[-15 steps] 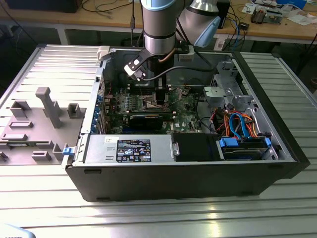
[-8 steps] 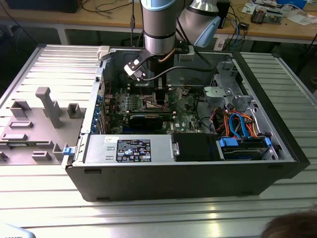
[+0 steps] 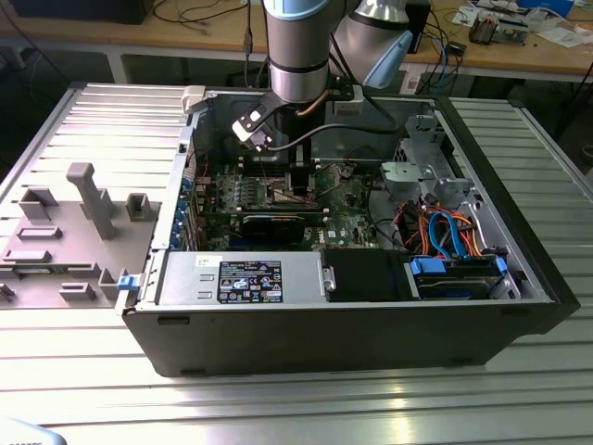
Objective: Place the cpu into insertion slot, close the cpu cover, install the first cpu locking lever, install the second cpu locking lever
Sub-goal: 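Place the cpu into insertion slot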
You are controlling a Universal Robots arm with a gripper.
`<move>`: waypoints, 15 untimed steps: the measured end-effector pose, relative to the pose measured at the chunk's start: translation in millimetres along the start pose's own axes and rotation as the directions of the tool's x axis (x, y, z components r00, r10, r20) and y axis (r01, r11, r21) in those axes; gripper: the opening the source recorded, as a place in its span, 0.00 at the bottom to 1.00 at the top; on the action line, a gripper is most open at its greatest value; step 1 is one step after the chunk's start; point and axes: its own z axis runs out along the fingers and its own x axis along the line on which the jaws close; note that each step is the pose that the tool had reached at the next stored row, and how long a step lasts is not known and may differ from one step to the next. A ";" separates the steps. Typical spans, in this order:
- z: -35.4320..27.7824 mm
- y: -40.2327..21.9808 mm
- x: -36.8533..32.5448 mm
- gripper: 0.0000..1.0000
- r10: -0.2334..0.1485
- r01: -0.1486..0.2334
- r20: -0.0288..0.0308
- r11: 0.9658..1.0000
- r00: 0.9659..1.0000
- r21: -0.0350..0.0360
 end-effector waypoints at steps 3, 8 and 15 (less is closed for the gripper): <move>0.2 -0.2 0.3 0.55 0.001 -0.001 0.000 1.000 1.000 0.000; 0.5 -2.9 4.3 0.55 -0.024 0.024 -0.002 1.000 1.000 0.000; 6.4 -12.0 4.1 0.55 -0.034 0.034 -0.003 0.999 0.999 0.001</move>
